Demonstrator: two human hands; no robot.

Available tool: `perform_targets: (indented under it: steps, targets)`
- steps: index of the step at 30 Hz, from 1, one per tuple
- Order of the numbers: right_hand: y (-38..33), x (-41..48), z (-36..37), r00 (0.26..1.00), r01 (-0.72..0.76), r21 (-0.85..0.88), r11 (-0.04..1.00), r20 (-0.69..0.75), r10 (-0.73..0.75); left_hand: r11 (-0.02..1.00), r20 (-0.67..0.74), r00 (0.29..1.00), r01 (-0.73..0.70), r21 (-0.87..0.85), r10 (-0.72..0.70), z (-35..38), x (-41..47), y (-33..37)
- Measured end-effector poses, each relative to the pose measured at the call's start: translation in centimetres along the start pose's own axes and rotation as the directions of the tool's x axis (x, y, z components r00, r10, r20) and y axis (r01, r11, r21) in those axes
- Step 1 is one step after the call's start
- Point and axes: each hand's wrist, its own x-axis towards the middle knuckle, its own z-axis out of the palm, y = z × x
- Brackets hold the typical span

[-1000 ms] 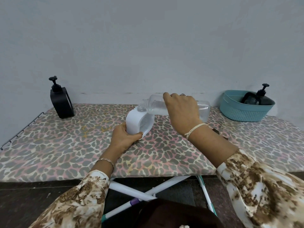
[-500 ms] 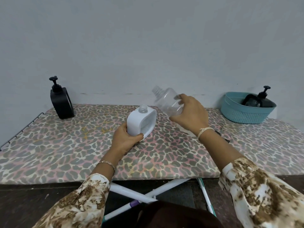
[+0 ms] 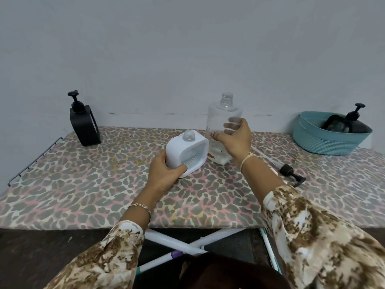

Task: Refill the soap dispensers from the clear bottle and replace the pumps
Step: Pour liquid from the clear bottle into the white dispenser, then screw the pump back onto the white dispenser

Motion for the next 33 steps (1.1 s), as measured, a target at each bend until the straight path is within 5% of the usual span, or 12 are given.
perform_targets:
  steps: [14,19,26,33]
  targets:
    - [2.0,1.3,0.4,0.998,0.027,-0.068,0.997,0.065,-0.023,1.0,-0.041,0.999,-0.009,0.029,0.01,-0.2,0.3,-0.5]
    - [1.6,-2.2,-1.2,0.999,0.045,-0.228,0.973,0.04,-0.037,0.971,-0.131,0.979,-0.128,0.202,0.157,0.2,-0.5,-0.3]
    - [3.2,-7.7,-5.0,0.986,0.147,-0.462,0.874,-0.001,-0.166,0.93,-0.185,0.953,-0.169,0.325,0.238,0.3,-1.3,0.4]
    - [4.3,-8.4,-9.1,0.974,0.043,-0.808,0.587,-0.097,-0.205,0.95,-0.139,0.963,-0.19,0.246,0.229,0.5,-1.8,0.6]
